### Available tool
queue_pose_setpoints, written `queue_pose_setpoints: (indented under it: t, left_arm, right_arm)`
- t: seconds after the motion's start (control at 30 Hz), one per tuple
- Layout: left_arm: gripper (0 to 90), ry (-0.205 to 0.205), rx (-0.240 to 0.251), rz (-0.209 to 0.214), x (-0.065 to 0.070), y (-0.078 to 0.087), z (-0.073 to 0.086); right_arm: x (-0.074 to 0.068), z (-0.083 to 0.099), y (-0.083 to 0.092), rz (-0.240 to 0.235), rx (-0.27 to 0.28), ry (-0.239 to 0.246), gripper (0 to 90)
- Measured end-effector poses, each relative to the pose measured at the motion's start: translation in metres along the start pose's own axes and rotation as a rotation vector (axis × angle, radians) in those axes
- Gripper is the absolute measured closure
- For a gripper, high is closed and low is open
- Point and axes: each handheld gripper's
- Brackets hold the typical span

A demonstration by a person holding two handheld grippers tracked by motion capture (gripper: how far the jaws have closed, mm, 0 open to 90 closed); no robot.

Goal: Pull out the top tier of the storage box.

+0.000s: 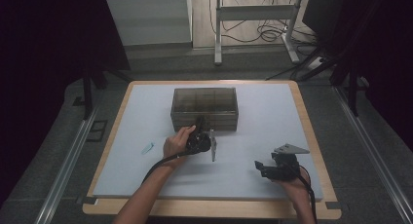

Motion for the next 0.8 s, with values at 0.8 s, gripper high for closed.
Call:
queue_pose_setpoints:
  t: [0.8]
  left_arm:
    - [82.0,0.002,0.012,-0.002,0.0022,0.0098,0.0003]
  right_arm:
    - [-0.0005,-0.0002,-0.0003,0.000,0.002,0.003,22.9]
Point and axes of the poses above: each handheld gripper's, and its own axes: y roughly backward along the jaws, z roughly out of its underside, x roughly to its right, and after that the axes turned 12 degrees about -y, right-handed
